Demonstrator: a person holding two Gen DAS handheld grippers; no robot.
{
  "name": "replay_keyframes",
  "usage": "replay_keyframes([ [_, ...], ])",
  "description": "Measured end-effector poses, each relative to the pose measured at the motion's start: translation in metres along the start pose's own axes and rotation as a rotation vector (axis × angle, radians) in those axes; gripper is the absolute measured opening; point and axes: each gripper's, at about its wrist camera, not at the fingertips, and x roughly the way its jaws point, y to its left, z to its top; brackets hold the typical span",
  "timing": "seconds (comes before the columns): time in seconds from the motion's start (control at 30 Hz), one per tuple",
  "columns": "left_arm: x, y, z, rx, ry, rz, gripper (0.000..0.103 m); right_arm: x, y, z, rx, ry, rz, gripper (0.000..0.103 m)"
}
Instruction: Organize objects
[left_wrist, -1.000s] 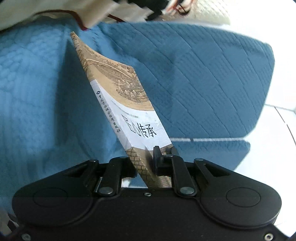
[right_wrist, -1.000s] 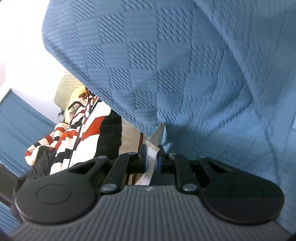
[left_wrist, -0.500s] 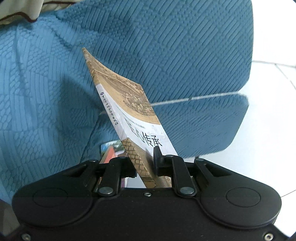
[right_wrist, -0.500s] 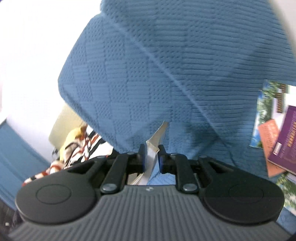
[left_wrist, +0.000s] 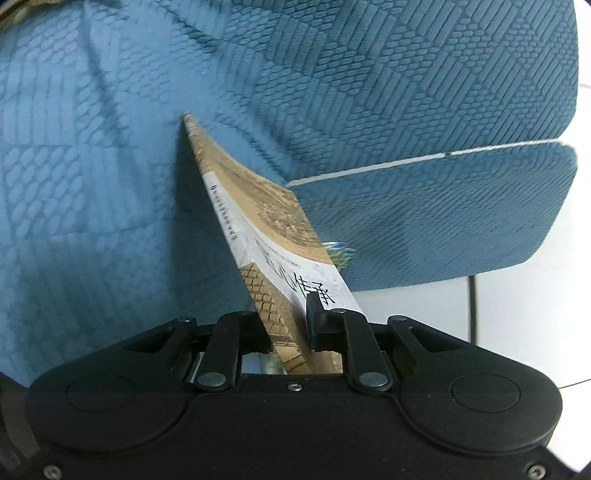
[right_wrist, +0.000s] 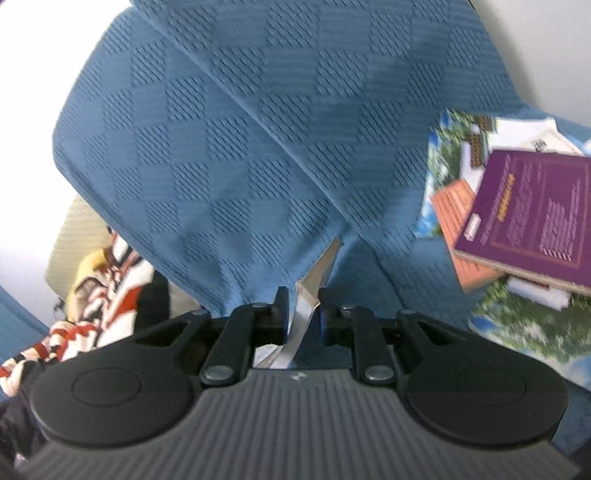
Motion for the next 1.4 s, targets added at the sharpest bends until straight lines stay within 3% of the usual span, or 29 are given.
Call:
replay_keyframes([
  [0.37,-0.003,0.014,-0.023,0.133,0.027,0.232,0.015,0.003,-0.022,-0.054,-0.001,0.157,-0.093,0.018],
  [0.7,0.001,0.014,-0.043,0.228,0.074,0.383,0.019,0.023,-0.042,-0.083,0.004,0.264,-0.157,0.019],
  [0.87,-0.015,0.006,-0.043,0.221,0.072,0.419,0.048,0.021,-0.051,-0.077,0.093,0.291,-0.17,0.027],
  [1.0,-0.031,-0.012,-0.048,0.319,0.016,0.531,0.054,0.017,-0.047,-0.067,0.055,0.35,-0.222,0.027],
  [1.2,-0.052,-0.041,-0.058,0.356,-0.021,0.469,0.055,-0.017,-0.027,-0.047,-0.087,0.32,-0.189,0.027],
  [1.4,-0.07,-0.096,-0.084,0.466,-0.062,0.416,0.054,-0.062,0.012,-0.015,-0.196,0.216,-0.098,0.027],
])
